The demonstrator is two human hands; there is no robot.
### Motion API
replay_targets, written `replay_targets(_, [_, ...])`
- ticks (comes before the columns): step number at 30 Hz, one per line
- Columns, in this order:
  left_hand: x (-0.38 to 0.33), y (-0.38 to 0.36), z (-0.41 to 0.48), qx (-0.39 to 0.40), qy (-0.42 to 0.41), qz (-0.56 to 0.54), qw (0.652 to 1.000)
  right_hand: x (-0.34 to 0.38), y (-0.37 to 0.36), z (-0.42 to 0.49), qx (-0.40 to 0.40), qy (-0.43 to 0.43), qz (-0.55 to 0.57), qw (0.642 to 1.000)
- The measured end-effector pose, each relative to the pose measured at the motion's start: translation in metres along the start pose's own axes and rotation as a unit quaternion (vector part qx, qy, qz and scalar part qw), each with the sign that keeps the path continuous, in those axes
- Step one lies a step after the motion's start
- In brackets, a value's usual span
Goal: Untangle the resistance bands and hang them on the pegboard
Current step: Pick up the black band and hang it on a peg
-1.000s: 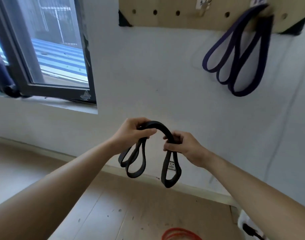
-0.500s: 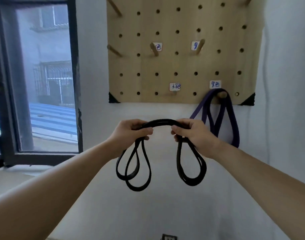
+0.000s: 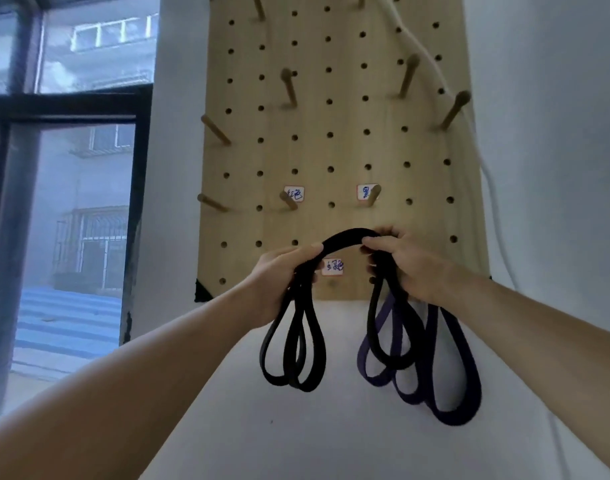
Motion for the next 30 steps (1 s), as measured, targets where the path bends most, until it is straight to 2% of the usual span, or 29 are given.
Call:
replay_targets(5, [-0.035,-0.034,0.026,-0.021,-0.019,-0.077,0.997,0.032,0.023,0.024,-0.063,0.046,0.039,0.996])
replay_targets(11, [-0.063,-0.065,0.051,-0.046,-0.049,-0.102,0.992,0.046,0.048,0.043,-0.091,0.078,0.056,0.991])
replay_targets(18, [-0.095,-0.083,0.080,-0.085,-0.097,-0.188,0.974,0.057,0.048,0.081,-0.127,0.143,0.055,0.980])
replay_targets(23, [-0.101,-0.082,0.097,-0.104,-0.115,-0.168,0.973,0.053,0.052,0.096,-0.145,0.154,0.016,0.977])
replay_targets(27, [-0.088,-0.088,0.118,-0.142,-0.092,-0.143,0.975,0.039,0.054,0.099,-0.167,0.123,-0.043,0.977])
replay_targets(30, [-0.067,-0.090,0.133,-0.166,-0.062,-0.094,0.980,0.018,0.054,0.097,-0.137,0.081,-0.114,0.981])
Point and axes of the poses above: each hand's wrist, its own z-axis towards the middle knuckle, its own y-axis out of the back of the hand, x = y × z, the point moved 6 cm from there along z, towards the middle knuckle, and after that the axes turned 13 degrees about y, right-handed, at the moved point
